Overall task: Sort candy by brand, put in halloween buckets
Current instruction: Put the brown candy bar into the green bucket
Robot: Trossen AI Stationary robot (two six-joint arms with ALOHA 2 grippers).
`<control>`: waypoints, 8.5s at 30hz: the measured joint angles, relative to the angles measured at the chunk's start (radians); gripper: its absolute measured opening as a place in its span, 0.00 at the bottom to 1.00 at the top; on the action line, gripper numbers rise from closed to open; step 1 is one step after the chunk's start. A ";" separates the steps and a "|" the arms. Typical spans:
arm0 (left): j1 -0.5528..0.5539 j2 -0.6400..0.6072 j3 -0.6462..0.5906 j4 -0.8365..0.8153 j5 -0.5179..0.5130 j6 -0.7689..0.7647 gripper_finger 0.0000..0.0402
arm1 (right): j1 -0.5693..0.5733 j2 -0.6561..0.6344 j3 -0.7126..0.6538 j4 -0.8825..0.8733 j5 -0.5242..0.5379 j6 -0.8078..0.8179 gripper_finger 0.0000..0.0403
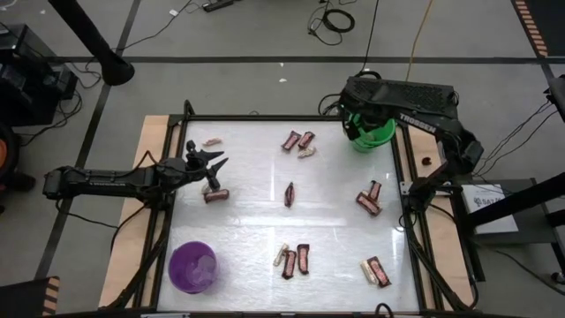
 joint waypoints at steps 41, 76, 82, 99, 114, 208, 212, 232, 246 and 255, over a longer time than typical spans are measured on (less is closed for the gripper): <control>0.000 0.000 0.000 -0.001 0.017 0.021 0.32 | 0.132 0.441 0.066 0.705 -0.530 -0.284 0.54; 0.000 0.000 0.000 -0.001 0.016 0.021 0.32 | 0.130 0.502 0.066 0.650 -0.528 -0.297 0.02; 0.000 0.000 0.000 -0.001 0.016 0.021 0.32 | 0.123 0.400 0.066 0.572 -0.524 -0.310 0.00; 0.000 0.000 0.000 -0.002 0.016 0.018 0.32 | 0.113 0.003 0.066 0.416 -0.417 -0.243 0.00; 0.000 0.000 0.000 -0.002 0.016 0.018 0.32 | 0.062 -0.127 0.066 0.161 -0.108 -0.105 0.00; 0.000 0.144 -0.026 0.259 0.097 0.050 0.32 | 0.419 0.367 -0.187 0.454 -0.153 -0.462 0.03; 0.000 0.145 -0.026 0.244 0.096 0.044 0.32 | 0.419 0.290 -0.149 0.365 -0.117 -0.448 0.01; 0.000 0.145 -0.026 0.237 0.116 0.016 0.32 | 0.212 -0.061 -0.015 0.003 0.121 -0.144 0.00; 0.000 0.145 -0.026 0.230 0.121 0.016 0.32 | 0.044 -0.061 -0.015 -0.004 0.018 -0.137 0.01; 0.000 0.145 -0.026 0.232 0.121 0.018 0.32 | 0.044 -0.061 -0.015 0.006 0.021 -0.137 0.11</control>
